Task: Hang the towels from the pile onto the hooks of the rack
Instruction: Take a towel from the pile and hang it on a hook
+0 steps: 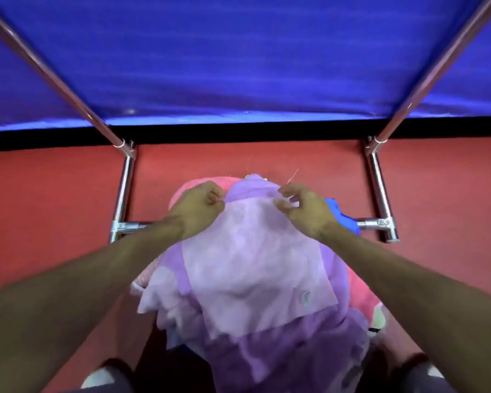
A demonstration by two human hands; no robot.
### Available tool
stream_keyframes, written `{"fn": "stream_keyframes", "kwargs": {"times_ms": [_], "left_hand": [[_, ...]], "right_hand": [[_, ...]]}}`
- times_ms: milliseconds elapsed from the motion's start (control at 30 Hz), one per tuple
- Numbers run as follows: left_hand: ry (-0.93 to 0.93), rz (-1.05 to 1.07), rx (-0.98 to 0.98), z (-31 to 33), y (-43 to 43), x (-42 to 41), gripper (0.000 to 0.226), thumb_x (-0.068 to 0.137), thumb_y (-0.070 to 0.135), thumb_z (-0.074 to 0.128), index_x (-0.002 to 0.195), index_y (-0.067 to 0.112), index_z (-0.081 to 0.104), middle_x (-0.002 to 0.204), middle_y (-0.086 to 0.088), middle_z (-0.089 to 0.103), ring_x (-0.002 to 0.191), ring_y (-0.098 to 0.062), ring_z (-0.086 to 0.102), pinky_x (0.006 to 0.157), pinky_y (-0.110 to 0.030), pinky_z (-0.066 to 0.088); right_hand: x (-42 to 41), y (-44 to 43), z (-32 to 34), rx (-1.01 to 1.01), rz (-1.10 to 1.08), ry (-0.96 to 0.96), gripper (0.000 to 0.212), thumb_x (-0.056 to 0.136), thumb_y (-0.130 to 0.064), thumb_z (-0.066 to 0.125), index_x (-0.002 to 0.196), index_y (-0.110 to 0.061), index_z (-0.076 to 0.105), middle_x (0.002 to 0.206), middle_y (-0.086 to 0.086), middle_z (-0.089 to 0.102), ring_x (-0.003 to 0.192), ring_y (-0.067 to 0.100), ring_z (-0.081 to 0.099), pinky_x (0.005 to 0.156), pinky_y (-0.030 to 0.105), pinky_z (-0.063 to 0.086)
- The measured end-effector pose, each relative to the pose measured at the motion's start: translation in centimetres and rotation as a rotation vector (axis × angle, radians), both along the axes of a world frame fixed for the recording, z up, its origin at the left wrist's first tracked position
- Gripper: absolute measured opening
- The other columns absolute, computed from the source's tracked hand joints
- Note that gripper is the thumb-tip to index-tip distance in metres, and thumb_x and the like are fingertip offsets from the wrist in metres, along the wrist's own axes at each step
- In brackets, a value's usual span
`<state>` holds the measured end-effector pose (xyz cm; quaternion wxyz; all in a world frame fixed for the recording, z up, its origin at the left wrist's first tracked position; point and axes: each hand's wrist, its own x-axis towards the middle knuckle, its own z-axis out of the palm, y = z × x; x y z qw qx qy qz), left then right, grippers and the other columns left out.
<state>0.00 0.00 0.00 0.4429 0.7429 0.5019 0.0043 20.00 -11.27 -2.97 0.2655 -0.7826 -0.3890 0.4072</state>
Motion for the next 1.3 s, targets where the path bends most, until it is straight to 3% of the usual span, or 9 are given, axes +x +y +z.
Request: {"fn": "stream_keyframes", "kwargs": {"times_ms": [133, 333, 500, 633, 767, 867, 1133, 1200, 1300], "left_hand": [[0.192, -0.148, 0.126, -3.8, -0.1, -1.1, 0.025, 0.087, 0.011, 0.056, 0.112, 0.014, 0.058, 0.107, -0.003, 0.062, 0.095, -0.024, 0.057, 0.081, -0.03, 0.045], [0.346, -0.214, 0.265, -4.3, -1.0, -2.1, 0.02, 0.089, 0.025, 0.057, 0.108, 0.024, 0.051, 0.106, -0.001, 0.061, 0.095, -0.027, 0.06, 0.079, -0.036, 0.048], [0.356, -0.118, 0.28, -0.6, -1.9, -3.9, 0.012, 0.09, 0.038, 0.058, 0.091, 0.027, 0.062, 0.103, -0.007, 0.065, 0.098, -0.032, 0.059, 0.078, -0.036, 0.047], [0.417, -0.198, 0.487, 3.7, -2.7, -4.3, 0.024, 0.095, 0.04, 0.049, 0.101, 0.027, 0.068, 0.108, -0.008, 0.066, 0.101, -0.035, 0.059, 0.081, -0.038, 0.047], [0.153, -0.079, 0.53, 9.4, -4.5, -4.2, 0.024, 0.097, 0.031, 0.045, 0.078, 0.021, 0.054, 0.092, -0.007, 0.066, 0.091, -0.036, 0.059, 0.078, -0.042, 0.048], [-0.003, 0.036, 0.532, 14.0, -5.4, -3.8, 0.028, 0.099, 0.03, 0.041, 0.077, 0.014, 0.047, 0.087, -0.014, 0.063, 0.088, -0.037, 0.056, 0.078, -0.044, 0.046], [-0.296, 0.103, 0.555, 23.4, -7.7, -4.2, 0.034, 0.095, 0.029, 0.054, 0.071, 0.005, 0.059, 0.068, -0.005, 0.051, 0.069, -0.02, 0.044, 0.063, -0.03, 0.03], [-0.449, 0.209, 0.415, 23.2, -8.2, -4.5, 0.038, 0.094, 0.027, 0.057, 0.067, 0.0, 0.056, 0.068, -0.011, 0.046, 0.069, -0.017, 0.041, 0.063, -0.031, 0.033], [-0.753, 0.464, 0.044, 23.9, -9.5, -3.4, 0.022, 0.091, 0.024, 0.061, 0.083, 0.003, 0.063, 0.077, -0.013, 0.053, 0.074, -0.021, 0.047, 0.066, -0.035, 0.037]], "right_hand": [[-1.0, 0.9, -3.8, 0.05, 0.314, -0.245, 0.06, 0.089, -0.032, 0.064, 0.142, -0.017, 0.041, 0.146, 0.0, 0.043, 0.134, 0.019, 0.04, 0.107, 0.027, 0.028], [-2.4, 0.3, -4.6, 0.071, 0.331, -0.578, 0.041, 0.086, -0.011, 0.052, 0.124, -0.026, 0.056, 0.124, -0.005, 0.062, 0.119, 0.02, 0.052, 0.087, 0.033, 0.028], [-3.5, -1.6, 0.4, 0.131, 0.351, -0.42, 0.021, 0.085, -0.009, 0.05, 0.084, -0.022, 0.066, 0.077, -0.016, 0.065, 0.087, 0.003, 0.063, 0.065, 0.018, 0.035], [-3.7, -2.3, 3.9, 0.134, 0.246, -0.448, 0.016, 0.082, -0.01, 0.054, 0.085, -0.018, 0.068, 0.083, 0.003, 0.066, 0.089, 0.031, 0.061, 0.069, 0.033, 0.043], [-4.2, -3.8, 9.6, 0.196, 0.146, -0.423, 0.013, 0.078, -0.016, 0.057, 0.082, -0.026, 0.066, 0.081, -0.001, 0.066, 0.088, 0.026, 0.061, 0.073, 0.034, 0.049], [-4.3, -4.6, 14.0, 0.202, 0.12, -0.409, 0.015, 0.076, -0.028, 0.065, 0.065, -0.025, 0.055, 0.074, -0.001, 0.065, 0.082, 0.026, 0.061, 0.073, 0.035, 0.051], [-4.6, -6.8, 24.9, 0.257, 0.186, -0.533, 0.047, 0.085, -0.045, 0.065, 0.056, -0.015, 0.044, 0.054, 0.005, 0.041, 0.06, 0.026, 0.038, 0.058, 0.036, 0.027], [-4.5, -7.0, 25.8, 0.29, 0.157, -0.524, 0.051, 0.084, -0.049, 0.065, 0.058, -0.011, 0.043, 0.056, 0.007, 0.037, 0.057, 0.023, 0.033, 0.057, 0.037, 0.029], [-5.2, -6.9, 25.9, 0.289, 0.091, -0.391, 0.056, 0.081, -0.052, 0.067, 0.068, 0.0, 0.051, 0.063, 0.006, 0.043, 0.062, 0.02, 0.036, 0.058, 0.033, 0.032]]}}
